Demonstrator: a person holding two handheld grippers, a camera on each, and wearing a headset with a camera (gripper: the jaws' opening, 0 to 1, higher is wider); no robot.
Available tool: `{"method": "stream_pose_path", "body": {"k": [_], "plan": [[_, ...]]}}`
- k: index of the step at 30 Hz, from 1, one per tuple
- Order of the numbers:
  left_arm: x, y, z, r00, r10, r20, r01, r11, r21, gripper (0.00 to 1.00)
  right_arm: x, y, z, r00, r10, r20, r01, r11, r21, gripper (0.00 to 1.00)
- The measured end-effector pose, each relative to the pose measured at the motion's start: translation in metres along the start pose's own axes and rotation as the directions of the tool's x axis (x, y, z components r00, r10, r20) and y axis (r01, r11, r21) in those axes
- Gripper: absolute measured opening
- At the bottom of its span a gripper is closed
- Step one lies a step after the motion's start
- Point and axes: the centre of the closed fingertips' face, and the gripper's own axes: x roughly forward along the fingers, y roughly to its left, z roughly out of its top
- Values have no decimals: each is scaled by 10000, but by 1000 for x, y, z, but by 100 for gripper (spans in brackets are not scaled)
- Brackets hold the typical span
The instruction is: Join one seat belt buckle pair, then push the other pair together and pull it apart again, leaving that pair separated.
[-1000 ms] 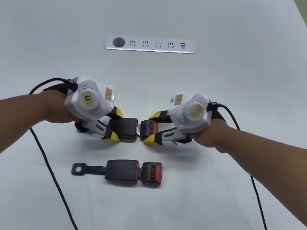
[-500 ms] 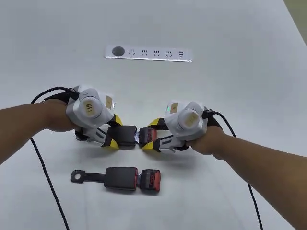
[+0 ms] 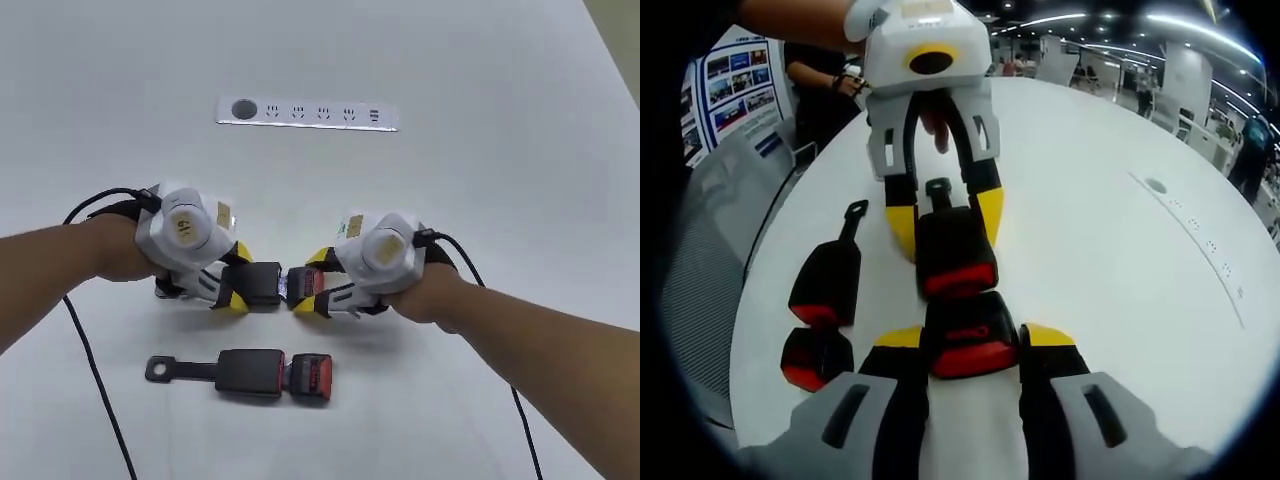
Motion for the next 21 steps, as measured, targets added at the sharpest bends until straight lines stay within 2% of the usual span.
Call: {"method": "stream_pose_path", "body": {"k": [21], "plan": [[0,1,-1,10000,97,-15,-97,9999,-133,33,0,-1,0,9999,51,-133,-51,10000,27,33]]}}
